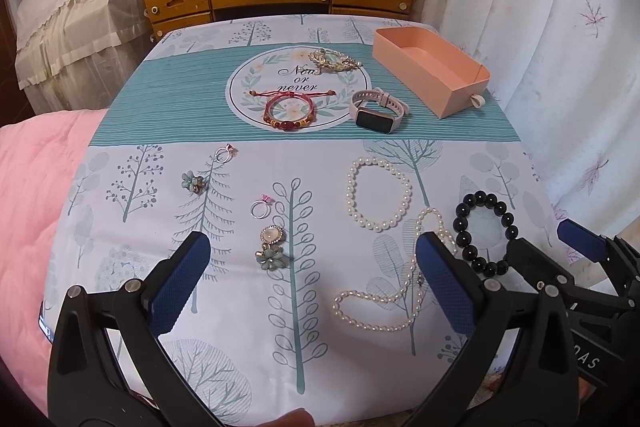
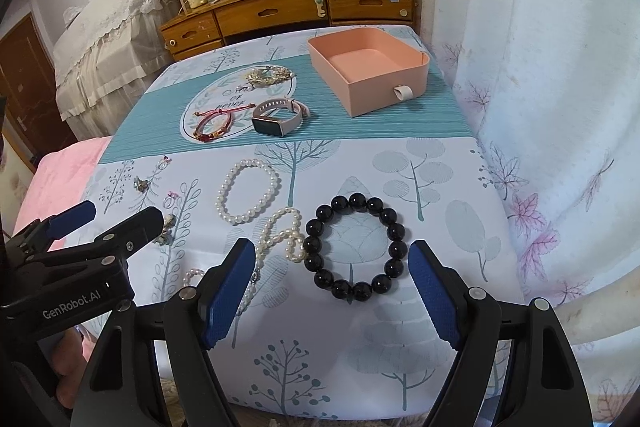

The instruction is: Organize jewelry

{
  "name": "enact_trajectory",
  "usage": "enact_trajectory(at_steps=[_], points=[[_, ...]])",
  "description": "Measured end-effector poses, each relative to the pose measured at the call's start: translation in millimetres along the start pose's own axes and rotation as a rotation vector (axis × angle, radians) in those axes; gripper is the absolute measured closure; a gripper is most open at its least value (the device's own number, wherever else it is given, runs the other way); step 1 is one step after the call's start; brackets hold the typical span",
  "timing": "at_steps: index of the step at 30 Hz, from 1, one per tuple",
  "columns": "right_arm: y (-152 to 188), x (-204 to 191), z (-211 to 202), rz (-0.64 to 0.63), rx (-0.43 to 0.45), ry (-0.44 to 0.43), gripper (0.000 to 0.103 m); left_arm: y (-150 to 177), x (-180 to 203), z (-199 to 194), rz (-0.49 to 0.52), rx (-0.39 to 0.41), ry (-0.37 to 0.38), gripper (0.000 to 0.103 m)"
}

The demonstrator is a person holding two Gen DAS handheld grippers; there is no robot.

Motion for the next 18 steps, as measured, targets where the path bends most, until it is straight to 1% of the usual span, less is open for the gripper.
enact_trajectory(at_steps=[8,12,18], points=[[-5,-2,9,-0.013,-0.016,-0.007,0.022,-2,-2,12,-0.010,-0.022,0.007,0.001],[-9,0,14,-0.022,-0.022,-0.009,0.022,-3,-2,16,-0.008,-0.028,0.013,0.004],[-14,2,23,-0.030,-0.037,-0.010,0.026,-3,-1,26,-0.014,-0.048,0.028,0.008]])
Point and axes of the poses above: each gripper's, at about its wrist camera, not at the fingertips, and z roughly the way its jaws point, x to its right, y to its underside, the point moved 10 cm from there along z, roughly the way its jaws point, and after that the axes turned 8 degrees about y, right-handed, at the moved point
